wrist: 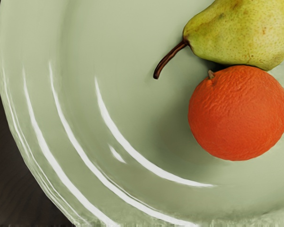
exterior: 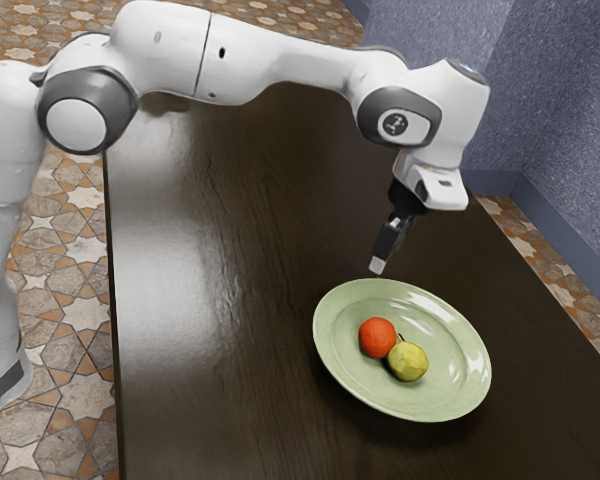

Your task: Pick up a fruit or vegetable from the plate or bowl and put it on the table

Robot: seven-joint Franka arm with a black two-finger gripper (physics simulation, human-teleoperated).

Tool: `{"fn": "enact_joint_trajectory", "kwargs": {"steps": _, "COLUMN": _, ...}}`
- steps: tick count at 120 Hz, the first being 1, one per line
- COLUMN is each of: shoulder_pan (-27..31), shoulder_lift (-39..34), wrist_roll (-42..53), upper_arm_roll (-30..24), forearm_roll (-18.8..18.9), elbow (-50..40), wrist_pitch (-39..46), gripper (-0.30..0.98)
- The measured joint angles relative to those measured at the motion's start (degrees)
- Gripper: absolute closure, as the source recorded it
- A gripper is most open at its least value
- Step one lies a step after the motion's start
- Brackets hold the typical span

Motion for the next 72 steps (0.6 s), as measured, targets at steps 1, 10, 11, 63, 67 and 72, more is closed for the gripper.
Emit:
{"fn": "enact_joint_trajectory", "kwargs": {"steps": 1, "shoulder_pan": 0.0, "shoulder_lift": -0.3, "wrist_roll": 0.1, "upper_arm_roll": 0.0, "forearm_roll": 0.0, "elbow": -0.3, "wrist_pitch": 0.1, "gripper": 0.00}}
{"fn": "enact_joint_trajectory", "kwargs": {"steps": 10, "shoulder_pan": 0.0, "shoulder_lift": -1.9, "wrist_roll": 0.8, "upper_arm_roll": -0.5, "forearm_roll": -0.2, "elbow": -2.3, "wrist_pitch": 0.5, "gripper": 0.00}}
{"fn": "enact_joint_trajectory", "kwargs": {"steps": 11, "shoulder_pan": 0.1, "shoulder_lift": -2.0, "wrist_roll": 0.9, "upper_arm_roll": -0.6, "forearm_roll": -0.2, "elbow": -2.4, "wrist_pitch": 0.6, "gripper": 0.00}}
{"fn": "enact_joint_trajectory", "kwargs": {"steps": 63, "shoulder_pan": -0.1, "shoulder_lift": -3.9, "wrist_roll": 3.8, "upper_arm_roll": -4.8, "forearm_roll": -1.8, "elbow": -8.5, "wrist_pitch": 4.2, "gripper": 0.00}}
{"fn": "enact_joint_trajectory", "kwargs": {"steps": 67, "shoulder_pan": -0.1, "shoulder_lift": -3.9, "wrist_roll": 3.9, "upper_arm_roll": -4.9, "forearm_roll": -1.9, "elbow": -8.9, "wrist_pitch": 4.5, "gripper": 0.00}}
{"fn": "enact_joint_trajectory", "kwargs": {"steps": 72, "shoulder_pan": -0.1, "shoulder_lift": -4.0, "wrist_roll": 4.1, "upper_arm_roll": -4.9, "forearm_roll": -2.0, "elbow": -9.3, "wrist_pitch": 4.8, "gripper": 0.00}}
